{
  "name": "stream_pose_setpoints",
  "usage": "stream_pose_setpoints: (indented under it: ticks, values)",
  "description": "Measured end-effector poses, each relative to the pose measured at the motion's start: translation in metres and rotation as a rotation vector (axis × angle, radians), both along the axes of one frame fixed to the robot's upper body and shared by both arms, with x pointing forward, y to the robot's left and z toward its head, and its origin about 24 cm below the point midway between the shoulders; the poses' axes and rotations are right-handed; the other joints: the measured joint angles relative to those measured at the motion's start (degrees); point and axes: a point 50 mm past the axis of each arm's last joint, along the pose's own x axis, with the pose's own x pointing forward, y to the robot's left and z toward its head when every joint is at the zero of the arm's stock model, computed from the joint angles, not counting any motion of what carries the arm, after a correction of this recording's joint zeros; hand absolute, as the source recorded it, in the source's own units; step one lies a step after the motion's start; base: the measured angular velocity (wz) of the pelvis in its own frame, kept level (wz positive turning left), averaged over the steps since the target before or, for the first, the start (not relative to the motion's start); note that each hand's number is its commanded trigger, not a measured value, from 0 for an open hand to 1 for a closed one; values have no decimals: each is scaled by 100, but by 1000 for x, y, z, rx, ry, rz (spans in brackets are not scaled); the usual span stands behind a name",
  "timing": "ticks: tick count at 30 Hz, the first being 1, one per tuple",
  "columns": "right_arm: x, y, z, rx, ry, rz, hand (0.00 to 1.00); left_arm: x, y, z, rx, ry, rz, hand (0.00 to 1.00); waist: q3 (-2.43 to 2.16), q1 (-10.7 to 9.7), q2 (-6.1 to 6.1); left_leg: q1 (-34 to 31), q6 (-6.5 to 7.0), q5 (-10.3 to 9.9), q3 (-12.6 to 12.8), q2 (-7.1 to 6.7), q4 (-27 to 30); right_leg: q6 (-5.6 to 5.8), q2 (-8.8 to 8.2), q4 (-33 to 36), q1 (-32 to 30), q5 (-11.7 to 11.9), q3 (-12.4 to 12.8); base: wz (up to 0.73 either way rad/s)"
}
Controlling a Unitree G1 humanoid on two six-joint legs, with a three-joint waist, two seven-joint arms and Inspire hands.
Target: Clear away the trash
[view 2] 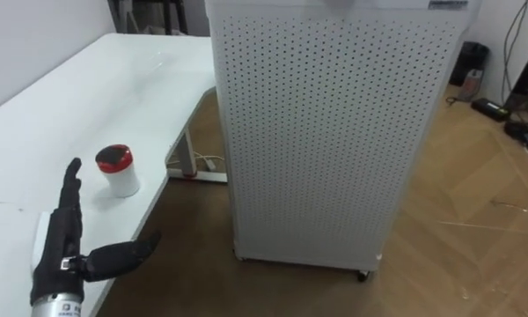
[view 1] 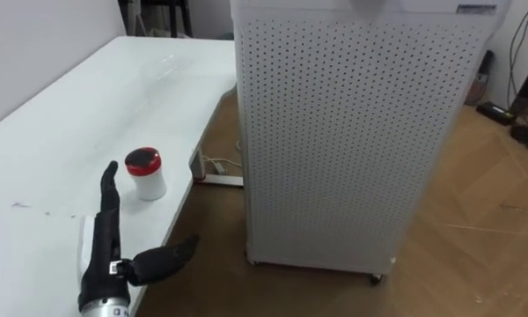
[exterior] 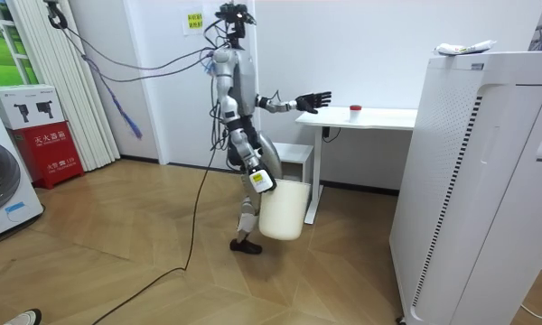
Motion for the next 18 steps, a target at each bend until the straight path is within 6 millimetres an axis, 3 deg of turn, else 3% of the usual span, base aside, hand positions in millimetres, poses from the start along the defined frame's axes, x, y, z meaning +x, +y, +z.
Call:
stream_pose_setpoints:
  ticks: [4,5,7,8,11,13,14,16,17,18]
  values:
    - [6,4,1,6,-12,26,100,0,0,0,3,1,-8,0,-12,36,-20,-51,94,-457,190,-72,468,144,-164,267,126,-214,-9,-1]
    - [9,6,2,12,-24,26,100,1,0,1,3,-2,-8,0,-8,42,-74,4,138,-536,194,-144,482,218,-278,663,-2,-244,-85,10]
    - [13,6,3,4,-40,20,100,3,0,3,2,-12,-6,0,0,54,-129,71,199,-631,196,-213,542,419,-455,1367,-248,-136,-272,16]
    - [15,5,4,-6,-49,18,100,5,-1,5,2,-22,-2,0,-5,75,-125,99,243,-714,192,-213,594,607,-531,1726,-358,-3,-416,15]
    - [18,5,5,-11,-58,15,100,9,-1,9,7,-43,14,0,6,110,-25,243,159,-1020,-173,-206,545,760,-617,2412,-649,295,-709,14]
    - [26,3,8,-15,-75,20,100,10,0,9,-5,-51,46,0,46,193,93,270,138,-1019,-268,-144,415,706,-681,2402,-1008,64,-687,-6]
    - [30,4,9,-14,-89,23,100,10,2,8,-11,-49,57,0,54,193,160,295,91,-978,-331,-100,292,712,-752,2211,-1300,21,-635,0]
    - [30,7,9,-9,-90,32,100,9,4,7,-26,-46,74,0,45,158,166,354,30,-958,-414,-53,209,751,-838,1427,-1561,74,-477,21]
    - [28,9,8,-3,-86,35,100,9,5,6,-26,-43,82,0,48,94,118,378,-45,-983,-528,-66,206,810,-882,723,-1583,504,-407,56]
    - [25,10,7,0,-76,38,100,7,4,3,-28,-31,82,0,11,42,129,379,-152,-996,-718,-30,233,719,-841,610,-1515,706,-435,56]
